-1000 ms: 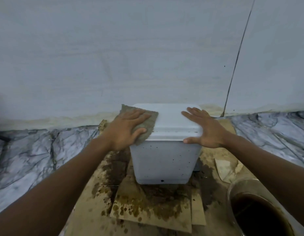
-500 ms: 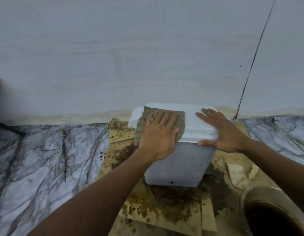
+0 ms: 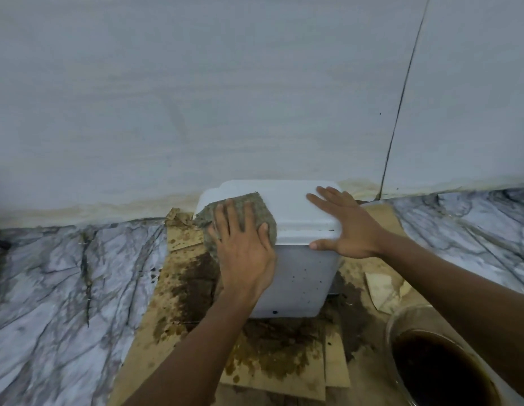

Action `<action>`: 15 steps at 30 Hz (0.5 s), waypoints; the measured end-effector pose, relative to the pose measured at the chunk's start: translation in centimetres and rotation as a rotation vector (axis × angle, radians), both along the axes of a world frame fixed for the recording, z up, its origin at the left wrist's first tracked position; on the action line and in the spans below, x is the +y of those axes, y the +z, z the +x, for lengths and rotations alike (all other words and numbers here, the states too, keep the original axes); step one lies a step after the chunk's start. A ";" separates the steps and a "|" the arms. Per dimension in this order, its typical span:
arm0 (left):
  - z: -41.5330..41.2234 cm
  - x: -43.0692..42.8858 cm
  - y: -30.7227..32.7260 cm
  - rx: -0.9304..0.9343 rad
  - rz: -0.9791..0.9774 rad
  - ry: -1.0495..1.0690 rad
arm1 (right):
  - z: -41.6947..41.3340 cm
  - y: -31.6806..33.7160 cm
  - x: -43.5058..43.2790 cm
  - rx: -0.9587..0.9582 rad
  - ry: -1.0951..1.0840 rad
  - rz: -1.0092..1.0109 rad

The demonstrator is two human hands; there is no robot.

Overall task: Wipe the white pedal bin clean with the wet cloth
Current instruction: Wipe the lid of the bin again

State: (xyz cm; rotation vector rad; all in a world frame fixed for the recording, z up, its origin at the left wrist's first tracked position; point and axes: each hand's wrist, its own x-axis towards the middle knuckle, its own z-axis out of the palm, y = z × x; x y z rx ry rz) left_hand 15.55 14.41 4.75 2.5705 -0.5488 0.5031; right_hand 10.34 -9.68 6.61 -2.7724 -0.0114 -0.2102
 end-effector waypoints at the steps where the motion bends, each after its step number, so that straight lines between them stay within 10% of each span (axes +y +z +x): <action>1: -0.4 -0.2 -0.3 -0.016 0.033 -0.003 | 0.1 0.0 0.0 0.003 -0.002 -0.008; 6: -1.3 -1.6 -0.8 -0.227 0.262 -0.348 | -0.1 0.1 0.1 -0.009 0.016 -0.013; 15: 5.6 2.7 3.8 -0.064 0.315 -0.524 | -0.1 0.7 -0.2 0.019 0.024 0.069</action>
